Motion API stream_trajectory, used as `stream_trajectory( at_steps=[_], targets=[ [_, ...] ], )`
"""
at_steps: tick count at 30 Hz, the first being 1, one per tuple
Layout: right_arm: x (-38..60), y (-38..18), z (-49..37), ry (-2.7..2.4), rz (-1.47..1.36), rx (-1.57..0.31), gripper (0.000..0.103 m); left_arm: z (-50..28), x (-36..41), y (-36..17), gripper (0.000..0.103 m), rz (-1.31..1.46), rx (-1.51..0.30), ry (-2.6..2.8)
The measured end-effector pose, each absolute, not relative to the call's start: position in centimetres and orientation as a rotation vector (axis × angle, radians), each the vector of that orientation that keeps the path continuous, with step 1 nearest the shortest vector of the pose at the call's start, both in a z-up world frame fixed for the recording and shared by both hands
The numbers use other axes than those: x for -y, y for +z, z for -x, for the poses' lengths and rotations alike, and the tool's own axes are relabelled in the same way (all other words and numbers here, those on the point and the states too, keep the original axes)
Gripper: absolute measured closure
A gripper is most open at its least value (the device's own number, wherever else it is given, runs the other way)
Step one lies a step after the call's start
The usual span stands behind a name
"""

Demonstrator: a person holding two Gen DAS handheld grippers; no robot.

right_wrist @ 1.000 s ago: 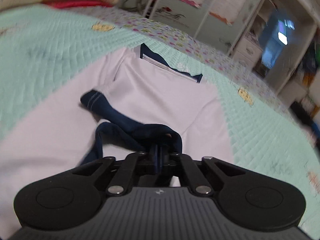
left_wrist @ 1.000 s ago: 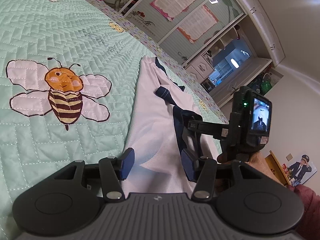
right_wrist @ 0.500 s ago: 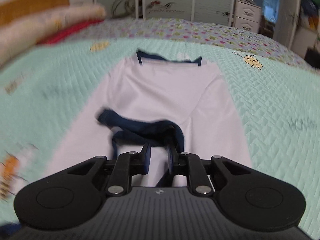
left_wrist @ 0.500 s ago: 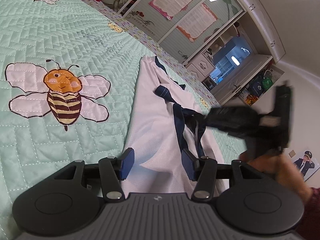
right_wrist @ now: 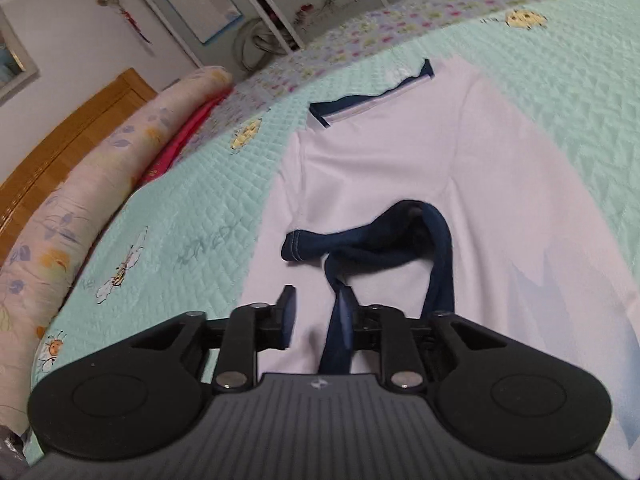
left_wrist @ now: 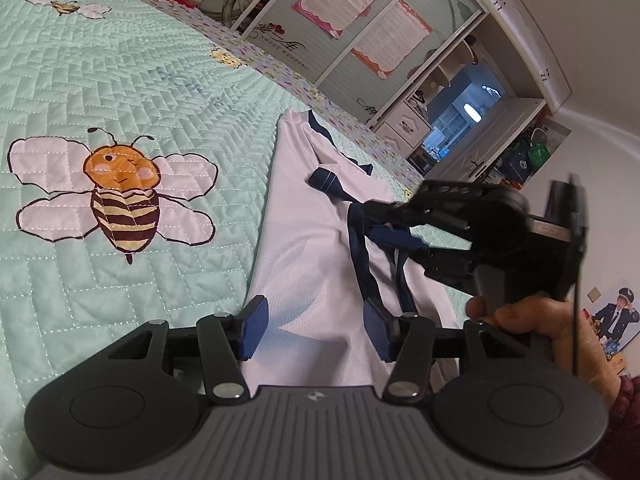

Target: Fold clothes

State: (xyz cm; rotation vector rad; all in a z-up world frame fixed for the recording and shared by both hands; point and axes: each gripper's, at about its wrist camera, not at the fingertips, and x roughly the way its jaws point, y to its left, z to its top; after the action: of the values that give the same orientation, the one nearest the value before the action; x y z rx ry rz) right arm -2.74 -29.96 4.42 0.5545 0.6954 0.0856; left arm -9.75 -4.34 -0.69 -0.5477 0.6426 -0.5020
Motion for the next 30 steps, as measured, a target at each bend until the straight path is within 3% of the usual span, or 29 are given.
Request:
stream_trajectory(
  at_steps=[5,14,21,22,23,25,30],
  targets=[
    [29.8,5.3,1.9,0.105,-0.516,-0.675,0.070,9.7,4.1,-0.8,0.046,0.569,-0.642,-0.509],
    [25.5,6.5,-6.7,0.056,-0.070,-0.653,0.070,9.6,4.0,-0.9,0.043,0.583,-0.641,-0.524],
    [26.2,5.3,-8.8,0.017,-0.081,-0.679,0.070,9.5,4.0,-0.9,0.042,0.585,-0.639,-0.531],
    [26.7,5.2,-8.8,0.010,-0.110,-0.677,0.072,9.5,4.0,-0.9,0.042,0.585,-0.639,-0.531],
    [27.2,5.1,-8.7,0.003,-0.139,-0.675,0.083,9.5,4.0,-0.9,0.042,0.583,-0.638,-0.531],
    [28.2,4.8,-8.7,-0.011,-0.196,-0.671,0.097,9.5,4.1,-0.9,0.041,0.579,-0.637,-0.532],
    [31.7,4.3,-7.9,-0.058,-0.389,-0.639,0.101,9.5,4.2,-1.0,0.041,0.573,-0.634,-0.531]
  ],
)
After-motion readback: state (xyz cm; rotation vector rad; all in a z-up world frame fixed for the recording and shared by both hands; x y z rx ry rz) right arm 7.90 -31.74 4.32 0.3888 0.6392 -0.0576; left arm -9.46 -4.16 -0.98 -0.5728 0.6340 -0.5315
